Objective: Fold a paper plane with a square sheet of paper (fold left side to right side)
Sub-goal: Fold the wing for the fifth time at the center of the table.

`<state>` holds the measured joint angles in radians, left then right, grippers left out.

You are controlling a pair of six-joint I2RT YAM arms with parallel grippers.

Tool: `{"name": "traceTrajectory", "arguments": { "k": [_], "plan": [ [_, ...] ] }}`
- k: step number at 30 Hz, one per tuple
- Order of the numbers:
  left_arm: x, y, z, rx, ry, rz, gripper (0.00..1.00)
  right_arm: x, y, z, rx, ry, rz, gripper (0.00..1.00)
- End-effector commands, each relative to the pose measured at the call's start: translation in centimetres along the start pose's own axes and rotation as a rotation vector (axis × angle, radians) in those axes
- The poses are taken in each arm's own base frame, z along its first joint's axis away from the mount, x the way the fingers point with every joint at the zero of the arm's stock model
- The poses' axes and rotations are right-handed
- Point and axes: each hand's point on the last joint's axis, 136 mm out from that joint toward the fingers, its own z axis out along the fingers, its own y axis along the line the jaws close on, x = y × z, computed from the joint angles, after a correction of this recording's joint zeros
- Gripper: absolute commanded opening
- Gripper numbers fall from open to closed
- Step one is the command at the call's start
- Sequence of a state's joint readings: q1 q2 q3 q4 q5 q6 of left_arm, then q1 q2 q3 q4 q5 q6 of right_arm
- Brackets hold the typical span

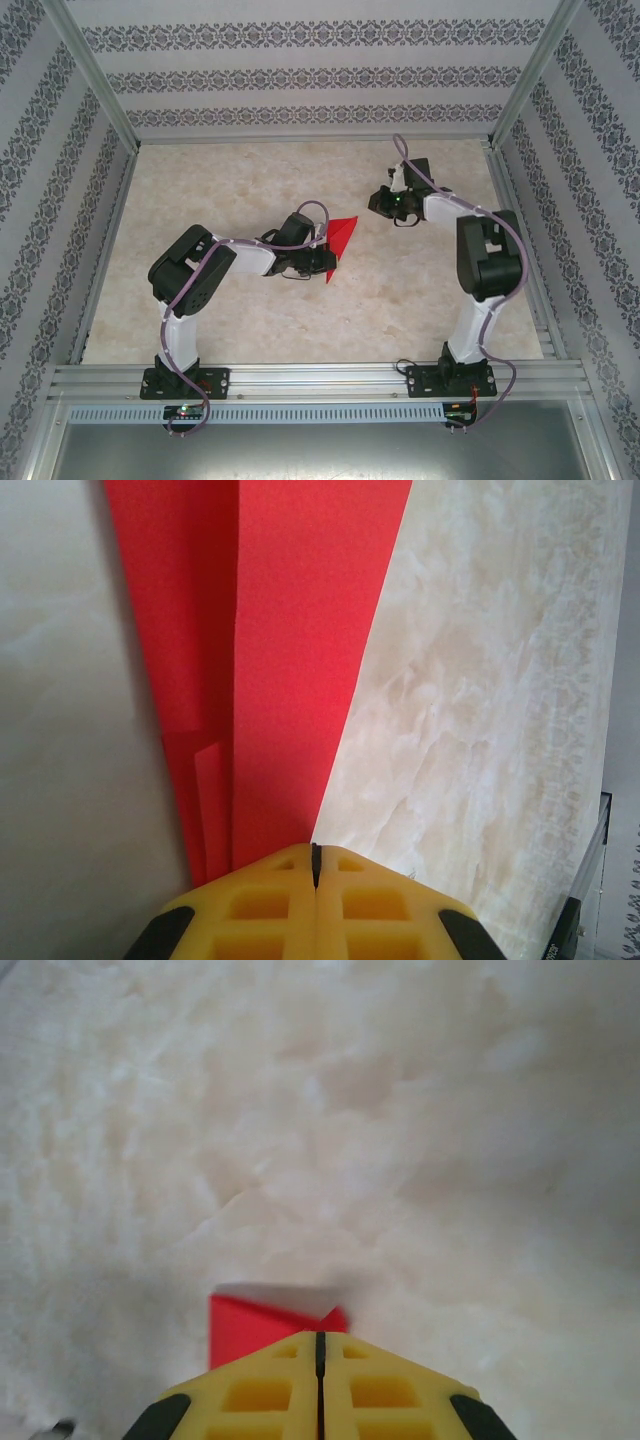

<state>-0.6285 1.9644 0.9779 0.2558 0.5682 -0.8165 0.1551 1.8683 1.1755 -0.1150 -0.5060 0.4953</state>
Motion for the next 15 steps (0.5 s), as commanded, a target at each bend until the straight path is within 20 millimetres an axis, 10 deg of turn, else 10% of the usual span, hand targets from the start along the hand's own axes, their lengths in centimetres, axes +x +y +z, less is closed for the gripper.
{"name": "traceTrajectory", "arguments": {
  "k": [1, 7, 15],
  "plan": [
    [2.3, 1.4, 0.4, -0.052, 0.065, -0.037, 0.03, 3.9, 1.8, 0.6, -0.060, 0.069, 0.004, 0.07],
    [2.1, 1.0, 0.2, -0.048, 0.061, -0.030, 0.04, 8.4, 4.3, 3.3, -0.161, 0.185, 0.028, 0.07],
    [1.4, -0.6, -0.5, -0.011, 0.043, -0.002, 0.07, 10.1, 2.4, 6.1, -0.071, 0.255, 0.048, 0.07]
  ]
}}
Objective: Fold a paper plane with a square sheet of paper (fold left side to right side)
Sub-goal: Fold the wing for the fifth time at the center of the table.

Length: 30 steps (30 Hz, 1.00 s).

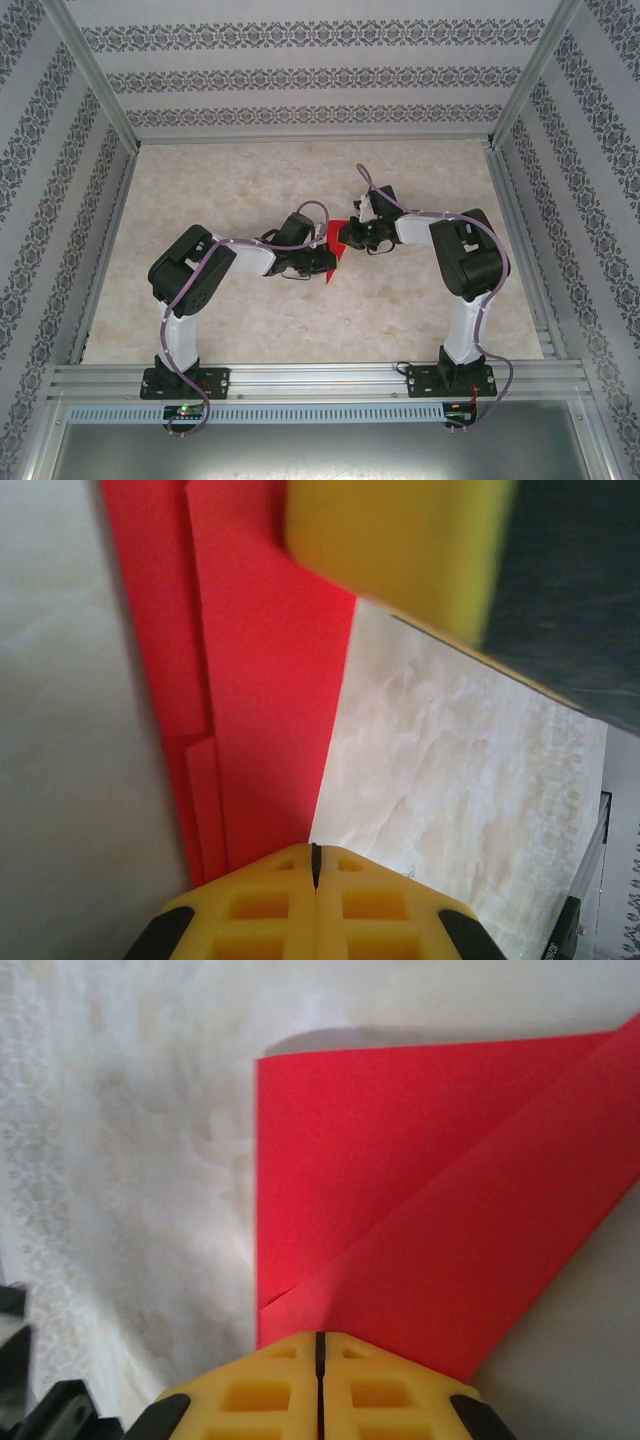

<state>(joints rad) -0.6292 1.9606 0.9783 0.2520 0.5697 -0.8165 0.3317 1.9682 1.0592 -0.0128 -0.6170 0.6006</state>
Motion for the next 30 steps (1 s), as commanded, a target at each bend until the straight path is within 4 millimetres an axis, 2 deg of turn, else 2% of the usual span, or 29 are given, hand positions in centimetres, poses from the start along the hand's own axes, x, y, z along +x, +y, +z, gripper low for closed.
{"name": "traceTrajectory", "arguments": {
  "k": [1, 4, 11, 16, 30],
  "plan": [
    [1.2, -1.0, -0.7, -0.003, 0.037, 0.006, 0.09, -0.4, -0.8, 0.5, 0.050, 0.010, 0.015, 0.07],
    [0.7, -2.7, -1.7, 0.034, 0.023, 0.029, 0.11, 0.1, -2.2, 0.8, 0.108, 0.042, 0.027, 0.07],
    [1.1, -5.2, -3.0, 0.090, 0.050, 0.025, 0.13, 0.4, -2.7, 0.9, 0.133, 0.058, 0.025, 0.07],
    [2.1, -4.5, -2.0, 0.064, 0.098, -0.003, 0.14, 0.3, -2.7, 0.8, 0.144, 0.061, 0.022, 0.07],
    [2.2, -2.8, -0.3, 0.026, 0.117, -0.009, 0.14, 0.7, -3.2, 0.8, 0.181, 0.081, 0.009, 0.07]
  ]
}}
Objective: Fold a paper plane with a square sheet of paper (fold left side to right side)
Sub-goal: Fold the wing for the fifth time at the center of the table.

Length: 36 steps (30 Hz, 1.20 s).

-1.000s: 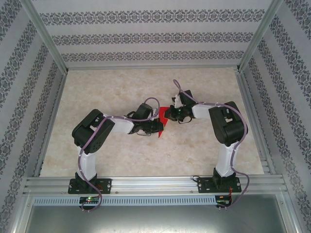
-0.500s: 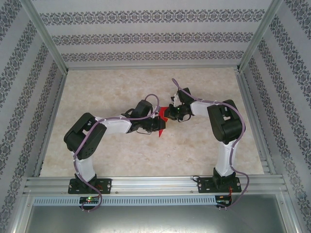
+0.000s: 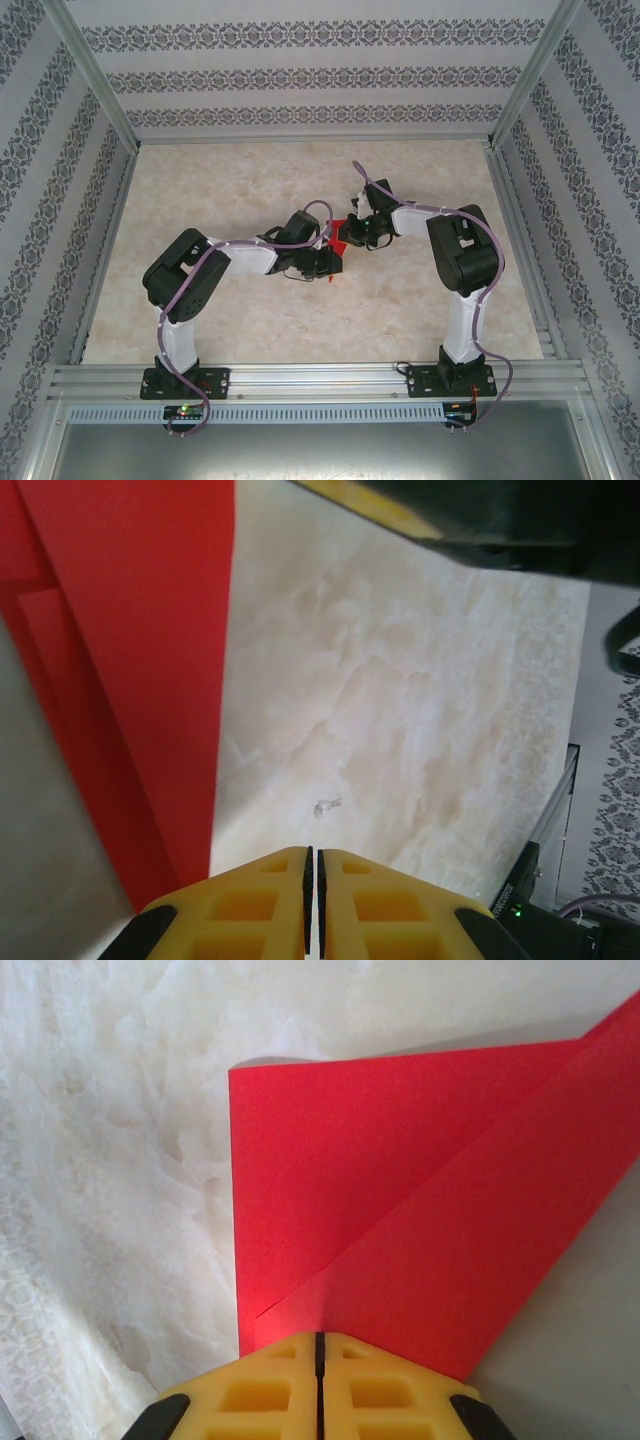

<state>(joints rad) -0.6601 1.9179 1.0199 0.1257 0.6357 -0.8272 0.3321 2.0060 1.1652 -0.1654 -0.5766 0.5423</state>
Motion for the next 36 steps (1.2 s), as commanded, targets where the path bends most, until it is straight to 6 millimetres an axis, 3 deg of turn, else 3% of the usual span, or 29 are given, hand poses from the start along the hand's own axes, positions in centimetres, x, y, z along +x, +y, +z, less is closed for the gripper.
{"name": "traceTrajectory", "arguments": {
  "k": [1, 12, 36],
  "plan": [
    [0.3, -0.1, 0.4, -0.005, 0.021, 0.003, 0.14, 1.4, -2.7, 0.9, 0.113, 0.045, 0.020, 0.07],
    [1.1, 1.9, 0.6, -0.073, 0.028, -0.020, 0.14, 1.5, -3.4, 0.6, 0.164, 0.054, 0.008, 0.07],
    [1.1, 2.7, 0.3, -0.092, 0.000, -0.028, 0.13, 1.8, -4.2, 0.5, 0.224, 0.095, -0.004, 0.07]
  ]
}}
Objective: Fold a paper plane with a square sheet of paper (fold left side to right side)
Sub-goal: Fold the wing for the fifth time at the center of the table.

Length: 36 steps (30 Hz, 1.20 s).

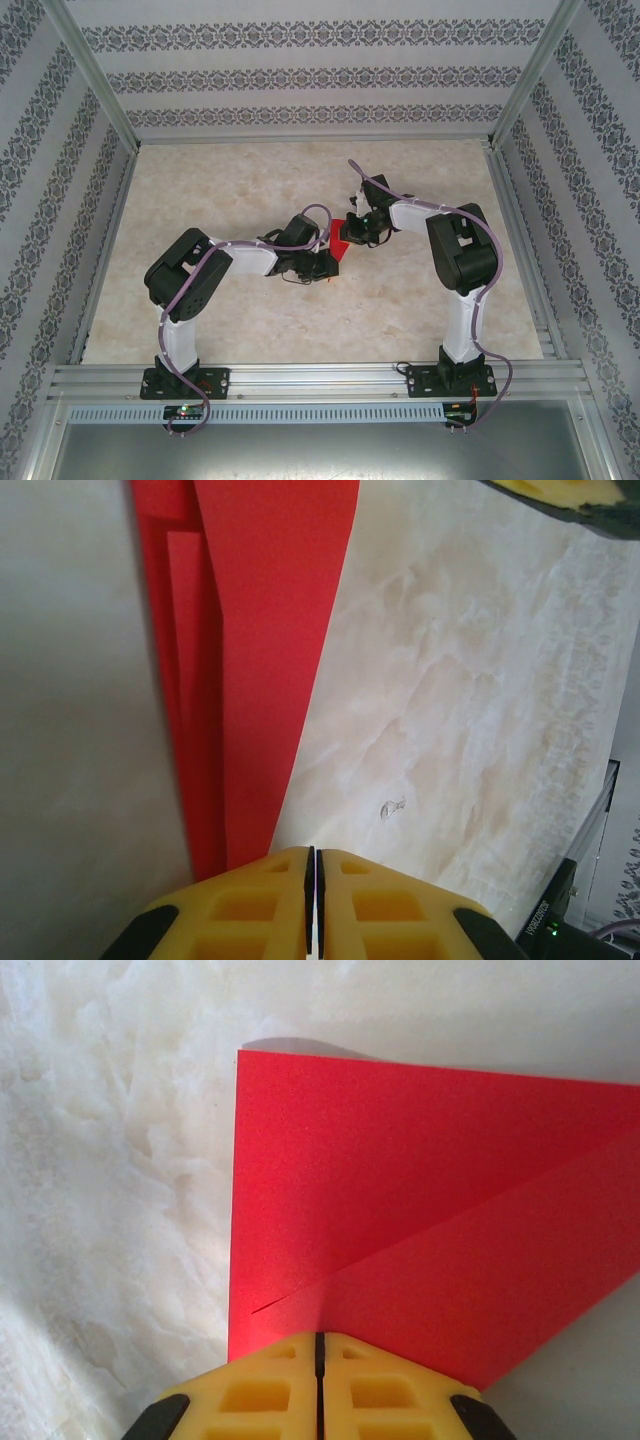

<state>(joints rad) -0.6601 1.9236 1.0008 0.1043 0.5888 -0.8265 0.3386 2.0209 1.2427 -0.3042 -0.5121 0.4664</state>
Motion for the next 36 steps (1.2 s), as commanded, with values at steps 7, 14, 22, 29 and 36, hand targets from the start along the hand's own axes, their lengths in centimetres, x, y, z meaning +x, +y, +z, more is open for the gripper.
{"name": "traceTrajectory", "arguments": {
  "k": [7, 14, 22, 29, 36],
  "plan": [
    [0.7, 1.8, 0.1, -0.032, -0.006, -0.037, 0.12, 2.2, -3.6, 1.2, 0.146, 0.074, 0.034, 0.07],
    [1.4, 2.5, 0.1, 0.003, -0.009, -0.098, 0.10, 2.1, -3.7, 1.1, 0.154, 0.078, 0.033, 0.07],
    [3.2, 3.2, -1.0, 0.025, -0.014, -0.143, 0.09, 2.1, -3.7, 1.2, 0.155, 0.082, 0.033, 0.07],
    [3.6, 2.3, -2.2, 0.042, -0.014, -0.119, 0.08, 1.8, -3.3, 1.2, 0.141, 0.070, 0.024, 0.07],
    [1.0, -1.4, -2.9, 0.104, -0.033, -0.050, 0.08, 1.7, -3.0, 1.2, 0.138, 0.071, 0.020, 0.07]
  ]
}}
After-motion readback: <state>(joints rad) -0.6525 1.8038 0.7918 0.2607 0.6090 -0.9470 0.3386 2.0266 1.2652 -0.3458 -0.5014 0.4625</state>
